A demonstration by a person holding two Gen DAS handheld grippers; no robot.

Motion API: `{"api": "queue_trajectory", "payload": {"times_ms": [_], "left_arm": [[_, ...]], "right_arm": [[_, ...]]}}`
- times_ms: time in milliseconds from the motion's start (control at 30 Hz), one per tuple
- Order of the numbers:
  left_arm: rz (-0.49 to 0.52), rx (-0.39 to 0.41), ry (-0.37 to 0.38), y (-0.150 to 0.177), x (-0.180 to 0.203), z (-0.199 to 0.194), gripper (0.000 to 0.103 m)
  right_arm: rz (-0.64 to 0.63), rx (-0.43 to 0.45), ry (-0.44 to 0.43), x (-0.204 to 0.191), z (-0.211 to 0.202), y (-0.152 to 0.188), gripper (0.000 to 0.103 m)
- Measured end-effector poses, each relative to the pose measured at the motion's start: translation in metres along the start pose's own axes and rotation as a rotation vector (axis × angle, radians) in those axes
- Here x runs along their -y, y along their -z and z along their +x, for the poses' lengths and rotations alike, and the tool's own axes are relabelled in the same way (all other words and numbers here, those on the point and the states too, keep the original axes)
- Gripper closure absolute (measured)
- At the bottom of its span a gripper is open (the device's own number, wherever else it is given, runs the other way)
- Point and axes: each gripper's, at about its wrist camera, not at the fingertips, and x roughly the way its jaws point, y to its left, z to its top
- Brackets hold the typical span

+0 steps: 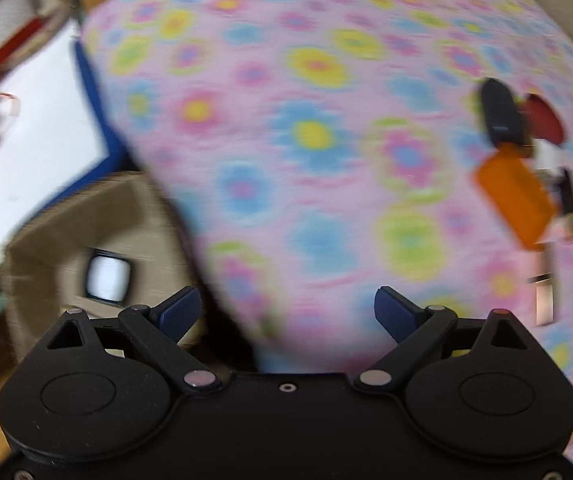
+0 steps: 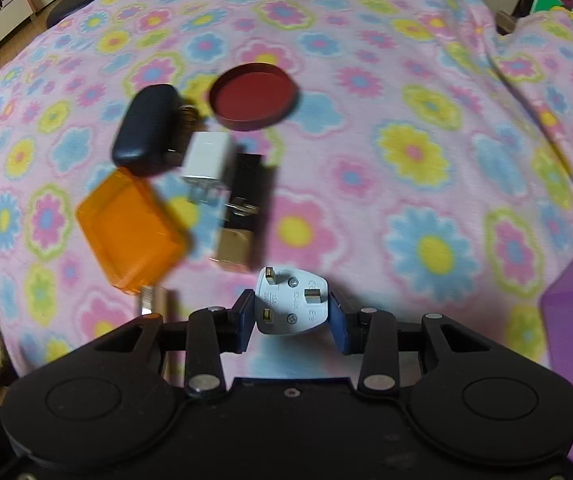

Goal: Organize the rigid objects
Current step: 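Move the right tool to the pile and grasp the white plug adapter, then grasp the orange translucent case with the left tool while the right holds the plug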

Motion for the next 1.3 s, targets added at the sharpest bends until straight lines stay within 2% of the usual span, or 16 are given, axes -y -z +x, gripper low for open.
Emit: {"api": "queue_trajectory", "payload": {"times_ms": [200, 333, 467, 800, 900, 967, 1100, 1300], "left_arm": [[-0.027, -0.075, 0.072, -0.018, 0.087, 0.008, 0.012], [-0.007, -0.072, 0.031, -0.036, 0.133, 0.015, 0.012], [-0.030, -0.084, 0.003, -0.052, 0.155, 0.030, 0.011], [-0.120, -0.140, -0.019, -0.065, 0.164, 0.069, 0.014], [-0.092, -0.128, -0.004, -0.064, 0.163, 0.071, 0.024], [-0.064, -0.112, 0.009, -0.063, 0.161, 0.065, 0.044], [-0.042, -0.121, 0.032, -0.059, 0.149, 0.058, 0.044], [-0.013, -0.097, 0.025, -0.046, 0.122, 0.041, 0.044]], "right_arm": [[0.031, 0.009, -0.045, 0.022, 0.003, 0.010, 0.065], [0.046, 0.024, -0.087, 0.032, 0.002, 0.013, 0.065], [0.063, 0.036, -0.114, 0.039, 0.003, 0.015, 0.065], [0.069, 0.047, -0.137, 0.043, 0.006, 0.017, 0.064], [0.072, 0.045, -0.137, 0.043, 0.006, 0.017, 0.064], [0.075, 0.045, -0.135, 0.042, 0.006, 0.017, 0.064], [0.074, 0.045, -0.120, 0.040, 0.005, 0.015, 0.064], [0.082, 0.061, -0.094, 0.039, -0.005, 0.012, 0.064]]}}
